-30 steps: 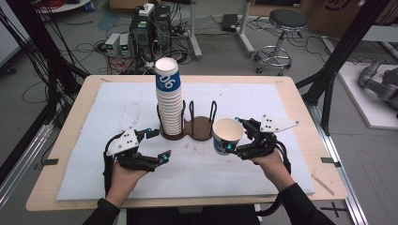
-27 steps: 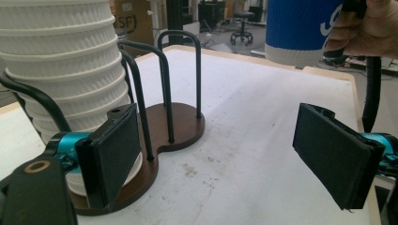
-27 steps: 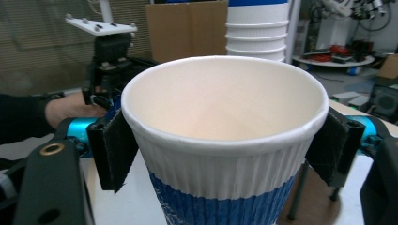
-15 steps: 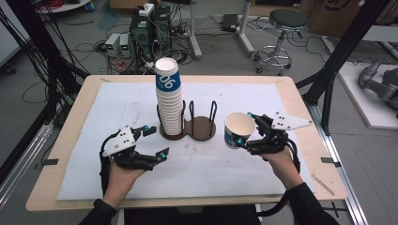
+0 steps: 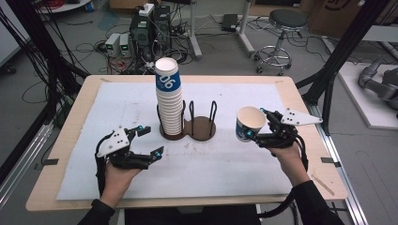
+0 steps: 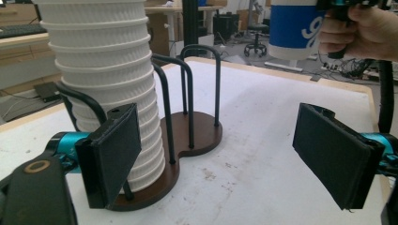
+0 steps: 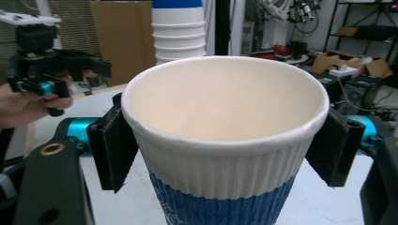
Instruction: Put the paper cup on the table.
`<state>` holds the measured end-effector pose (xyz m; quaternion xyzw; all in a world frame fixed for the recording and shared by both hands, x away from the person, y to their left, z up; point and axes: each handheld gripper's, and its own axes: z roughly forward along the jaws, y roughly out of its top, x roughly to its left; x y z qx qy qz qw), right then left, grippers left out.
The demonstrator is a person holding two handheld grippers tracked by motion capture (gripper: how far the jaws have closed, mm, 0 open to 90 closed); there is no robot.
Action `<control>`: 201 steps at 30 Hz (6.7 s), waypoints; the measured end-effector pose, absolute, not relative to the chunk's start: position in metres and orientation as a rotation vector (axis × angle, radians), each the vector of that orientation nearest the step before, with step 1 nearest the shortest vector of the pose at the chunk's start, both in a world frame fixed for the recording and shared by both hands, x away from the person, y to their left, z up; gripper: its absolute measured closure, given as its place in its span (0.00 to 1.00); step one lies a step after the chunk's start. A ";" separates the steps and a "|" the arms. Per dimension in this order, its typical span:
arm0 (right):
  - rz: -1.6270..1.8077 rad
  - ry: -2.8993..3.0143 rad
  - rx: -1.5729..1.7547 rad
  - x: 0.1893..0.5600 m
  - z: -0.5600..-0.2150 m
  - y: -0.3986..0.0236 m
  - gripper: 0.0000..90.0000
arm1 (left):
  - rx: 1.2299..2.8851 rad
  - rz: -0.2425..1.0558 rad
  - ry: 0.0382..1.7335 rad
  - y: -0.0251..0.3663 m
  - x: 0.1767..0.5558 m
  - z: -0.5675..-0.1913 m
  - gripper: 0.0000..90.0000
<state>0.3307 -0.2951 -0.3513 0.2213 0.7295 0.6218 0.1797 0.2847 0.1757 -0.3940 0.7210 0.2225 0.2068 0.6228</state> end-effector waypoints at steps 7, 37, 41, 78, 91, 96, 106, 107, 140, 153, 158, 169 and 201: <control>1.728 2.032 0.674 0.344 -0.356 -0.311 0.24 | 1.659 0.470 0.514 0.175 0.284 -0.397 0.17; 1.577 1.915 0.929 0.391 -0.390 -0.326 0.24 | 1.693 0.457 0.501 0.166 0.285 -0.406 0.17; 1.569 1.895 0.964 0.396 -0.397 -0.325 0.24 | 1.693 0.455 0.502 0.166 0.285 -0.406 0.17; 1.384 1.922 1.152 0.427 -0.438 -0.316 0.20 | 1.699 0.453 0.493 0.165 0.284 -0.408 0.17; 1.233 2.001 1.236 0.421 -0.435 -0.312 0.19 | 1.713 0.448 0.465 0.159 0.284 -0.407 0.17; 1.190 2.017 1.239 0.417 -0.433 -0.311 0.16 | 1.716 0.444 0.462 0.158 0.284 -0.407 0.17; 1.141 2.034 1.252 0.411 -0.429 -0.311 0.16 | 1.718 0.447 0.463 0.158 0.284 -0.407 0.17; 1.136 2.038 1.262 0.410 -0.428 -0.311 0.16 | 1.718 0.448 0.464 0.158 0.284 -0.407 0.17; 1.420 2.105 1.095 0.341 -0.392 -0.321 0.16 | 1.716 0.457 0.476 0.157 0.285 -0.406 0.17; 1.629 2.107 0.844 0.328 -0.379 -0.315 0.16 | 1.712 0.476 0.470 0.154 0.283 -0.400 0.17; 1.685 2.109 0.792 0.325 -0.375 -0.313 0.16 | 1.706 0.448 0.454 0.156 0.285 -0.395 0.17; 1.676 2.154 0.690 0.318 -0.365 -0.292 0.17 | 1.697 0.389 0.435 0.159 0.286 -0.385 0.17; 1.689 2.159 0.741 0.321 -0.364 -0.294 0.17 | 1.656 0.419 0.490 0.176 0.286 -0.381 0.17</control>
